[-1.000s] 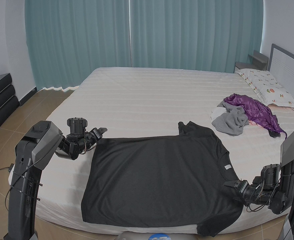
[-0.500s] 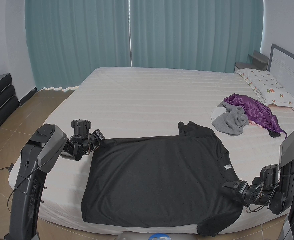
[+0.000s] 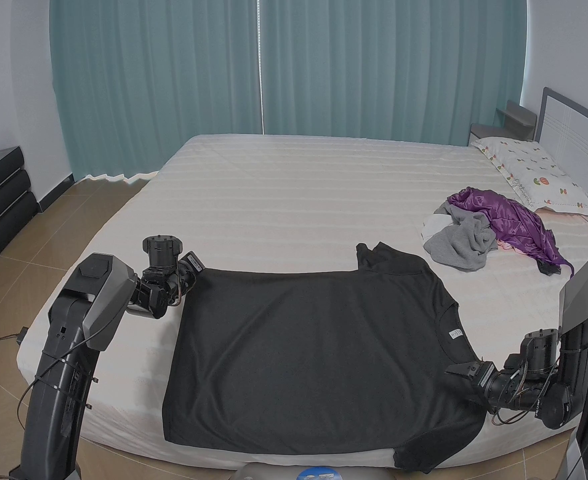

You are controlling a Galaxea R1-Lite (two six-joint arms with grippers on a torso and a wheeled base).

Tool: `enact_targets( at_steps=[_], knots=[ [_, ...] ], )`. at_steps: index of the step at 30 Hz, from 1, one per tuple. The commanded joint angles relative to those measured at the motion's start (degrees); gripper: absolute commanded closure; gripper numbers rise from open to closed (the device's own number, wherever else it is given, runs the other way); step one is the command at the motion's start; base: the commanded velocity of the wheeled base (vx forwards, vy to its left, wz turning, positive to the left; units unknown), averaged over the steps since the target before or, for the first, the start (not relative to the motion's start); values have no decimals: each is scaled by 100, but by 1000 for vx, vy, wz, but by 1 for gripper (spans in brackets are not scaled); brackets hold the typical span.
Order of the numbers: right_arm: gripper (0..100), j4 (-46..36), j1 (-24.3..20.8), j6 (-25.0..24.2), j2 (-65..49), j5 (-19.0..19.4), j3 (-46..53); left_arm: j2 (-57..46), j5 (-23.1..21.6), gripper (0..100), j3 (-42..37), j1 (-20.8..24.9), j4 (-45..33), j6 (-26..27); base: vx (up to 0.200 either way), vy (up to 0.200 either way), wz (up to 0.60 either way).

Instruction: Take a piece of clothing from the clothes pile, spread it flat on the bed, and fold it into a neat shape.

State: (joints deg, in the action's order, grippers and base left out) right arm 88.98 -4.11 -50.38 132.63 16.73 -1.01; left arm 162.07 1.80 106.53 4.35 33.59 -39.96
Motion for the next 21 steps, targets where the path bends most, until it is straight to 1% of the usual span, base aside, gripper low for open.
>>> enact_targets(
  at_steps=[1,2,4,7,16,21],
  knots=[
    [0,93,-2,2,17,-3,48,219,233,100,394,-13,8,-3,0,0,0],
    [0,93,-2,2,17,-3,48,219,233,100,394,-13,8,-3,0,0,0],
    [0,93,-2,2,17,-3,48,325,382,100,614,-22,-1,-3,0,0,0],
    [0,93,-2,2,8,-3,48,395,435,100,764,-40,-1,-3,0,0,0],
    [0,93,-2,-7,-1,-3,31,422,452,100,799,-75,16,-3,0,0,0],
    [0,102,15,20,-212,-73,-154,395,452,100,772,-66,-19,-3,0,0,0]
  ],
)
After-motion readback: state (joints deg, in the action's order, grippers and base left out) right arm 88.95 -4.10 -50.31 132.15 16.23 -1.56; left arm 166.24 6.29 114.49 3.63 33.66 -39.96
